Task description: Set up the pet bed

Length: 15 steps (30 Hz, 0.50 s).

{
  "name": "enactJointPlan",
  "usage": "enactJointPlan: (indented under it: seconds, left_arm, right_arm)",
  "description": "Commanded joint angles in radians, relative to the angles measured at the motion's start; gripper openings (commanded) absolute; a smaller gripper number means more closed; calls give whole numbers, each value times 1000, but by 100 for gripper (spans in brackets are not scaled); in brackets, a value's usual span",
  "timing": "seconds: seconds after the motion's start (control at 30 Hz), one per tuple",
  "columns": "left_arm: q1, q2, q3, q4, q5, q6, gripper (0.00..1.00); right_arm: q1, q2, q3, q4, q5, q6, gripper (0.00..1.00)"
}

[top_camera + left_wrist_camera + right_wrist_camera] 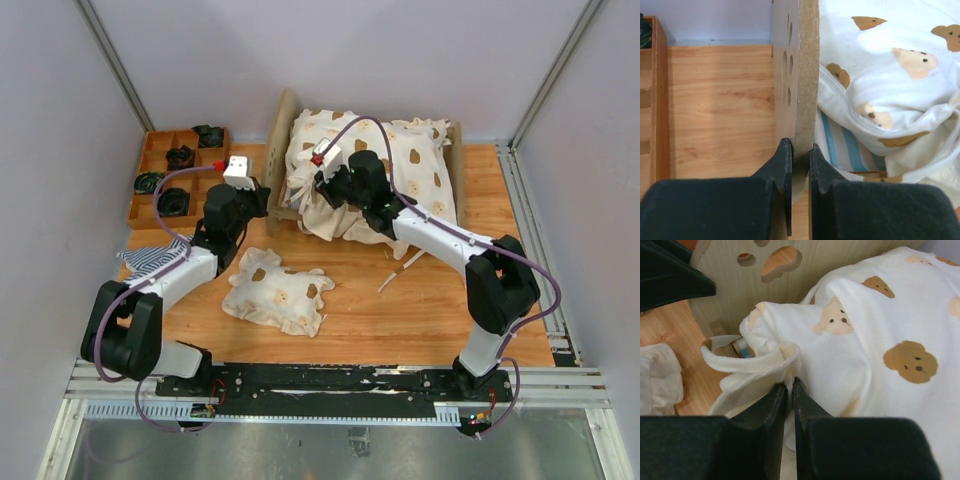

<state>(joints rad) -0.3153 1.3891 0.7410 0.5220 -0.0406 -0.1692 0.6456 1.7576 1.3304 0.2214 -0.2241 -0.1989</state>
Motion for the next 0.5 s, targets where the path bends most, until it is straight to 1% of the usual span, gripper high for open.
enactJointPlan:
  seconds: [0.0, 0.13, 0.17, 0.37, 0.47]
  left_arm:
    - [6, -131, -25, 40, 60, -114, 0]
    - [3, -180, 14, -63, 64, -160, 0]
    - [1, -184, 34, -102, 63, -171, 0]
    - [-1, -181, 143, -282, 59, -262, 0]
    - [-4, -173, 210, -347, 55, -302, 0]
  right_arm:
    - [28, -87, -30, -33, 79, 59, 15]
    - [28, -156, -69, -89, 130, 139, 36]
    - [28, -177, -82, -106, 146, 164, 39]
    - [27, -327, -195, -171, 219, 290, 51]
    - [38, -419, -285, -141, 231, 346, 52]
